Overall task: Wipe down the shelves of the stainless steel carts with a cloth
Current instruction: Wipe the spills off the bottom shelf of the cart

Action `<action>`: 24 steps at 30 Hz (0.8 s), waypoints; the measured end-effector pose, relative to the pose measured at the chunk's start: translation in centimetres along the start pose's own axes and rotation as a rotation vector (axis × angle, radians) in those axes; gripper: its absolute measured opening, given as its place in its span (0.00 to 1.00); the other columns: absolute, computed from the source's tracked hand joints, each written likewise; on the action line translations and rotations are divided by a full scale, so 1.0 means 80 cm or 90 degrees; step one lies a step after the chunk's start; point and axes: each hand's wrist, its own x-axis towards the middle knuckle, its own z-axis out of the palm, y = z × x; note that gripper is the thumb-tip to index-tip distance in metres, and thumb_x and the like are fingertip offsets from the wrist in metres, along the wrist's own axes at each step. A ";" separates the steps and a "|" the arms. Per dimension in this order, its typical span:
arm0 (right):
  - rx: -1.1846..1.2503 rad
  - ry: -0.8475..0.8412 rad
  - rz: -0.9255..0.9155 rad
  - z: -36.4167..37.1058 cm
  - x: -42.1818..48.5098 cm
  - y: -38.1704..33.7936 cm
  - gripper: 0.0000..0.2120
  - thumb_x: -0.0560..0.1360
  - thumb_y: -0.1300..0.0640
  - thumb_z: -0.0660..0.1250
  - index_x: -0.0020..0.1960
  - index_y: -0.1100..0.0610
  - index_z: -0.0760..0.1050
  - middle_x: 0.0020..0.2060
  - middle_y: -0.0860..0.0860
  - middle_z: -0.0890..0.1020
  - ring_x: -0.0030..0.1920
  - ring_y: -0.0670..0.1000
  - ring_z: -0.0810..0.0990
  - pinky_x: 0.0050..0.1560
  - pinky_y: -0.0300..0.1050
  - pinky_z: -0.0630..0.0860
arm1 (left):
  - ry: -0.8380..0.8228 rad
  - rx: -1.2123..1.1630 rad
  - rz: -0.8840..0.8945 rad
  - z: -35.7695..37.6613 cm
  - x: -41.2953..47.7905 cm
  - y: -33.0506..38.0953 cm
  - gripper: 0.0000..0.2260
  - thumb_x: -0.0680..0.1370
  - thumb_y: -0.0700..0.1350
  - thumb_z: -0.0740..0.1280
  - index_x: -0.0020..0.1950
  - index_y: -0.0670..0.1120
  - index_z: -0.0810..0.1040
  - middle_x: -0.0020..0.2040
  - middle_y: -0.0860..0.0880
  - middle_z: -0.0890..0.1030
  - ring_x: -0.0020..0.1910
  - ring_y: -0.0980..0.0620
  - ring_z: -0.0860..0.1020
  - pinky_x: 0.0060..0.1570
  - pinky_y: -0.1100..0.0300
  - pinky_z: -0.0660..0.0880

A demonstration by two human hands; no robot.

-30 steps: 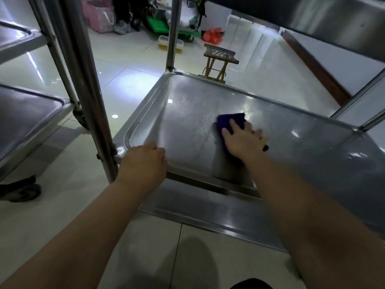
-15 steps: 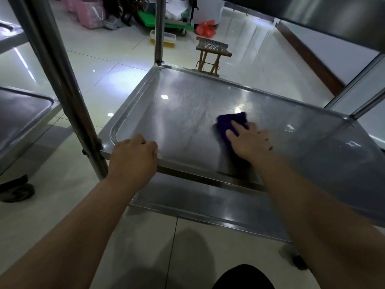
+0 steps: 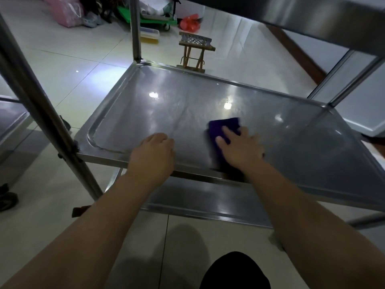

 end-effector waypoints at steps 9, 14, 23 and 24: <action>0.033 -0.013 0.205 -0.014 -0.004 0.113 0.24 0.77 0.33 0.47 0.72 0.33 0.53 0.73 0.49 0.58 0.68 0.63 0.59 0.65 0.59 0.59 | -0.079 0.035 0.009 0.008 0.002 0.005 0.14 0.81 0.45 0.54 0.61 0.44 0.75 0.61 0.45 0.75 0.55 0.42 0.77 0.57 0.50 0.72; 0.019 -0.008 0.138 -0.002 -0.029 0.030 0.25 0.77 0.34 0.47 0.73 0.36 0.52 0.73 0.49 0.56 0.67 0.62 0.57 0.62 0.60 0.61 | -0.108 0.062 0.002 0.010 0.001 0.006 0.15 0.81 0.44 0.54 0.64 0.43 0.73 0.65 0.45 0.73 0.63 0.42 0.72 0.68 0.48 0.61; -0.004 -0.040 0.215 -0.018 -0.082 0.092 0.23 0.78 0.36 0.49 0.72 0.32 0.52 0.72 0.48 0.59 0.65 0.60 0.60 0.62 0.57 0.62 | -0.143 0.052 0.046 0.009 -0.003 -0.001 0.19 0.83 0.47 0.48 0.71 0.44 0.66 0.71 0.46 0.66 0.70 0.43 0.64 0.68 0.48 0.63; -0.005 -0.040 0.296 -0.017 -0.084 0.095 0.23 0.78 0.37 0.49 0.72 0.33 0.50 0.72 0.49 0.58 0.65 0.61 0.60 0.62 0.57 0.62 | -0.147 0.057 0.051 0.010 -0.002 -0.002 0.19 0.82 0.47 0.48 0.71 0.44 0.65 0.72 0.46 0.66 0.71 0.43 0.63 0.69 0.47 0.62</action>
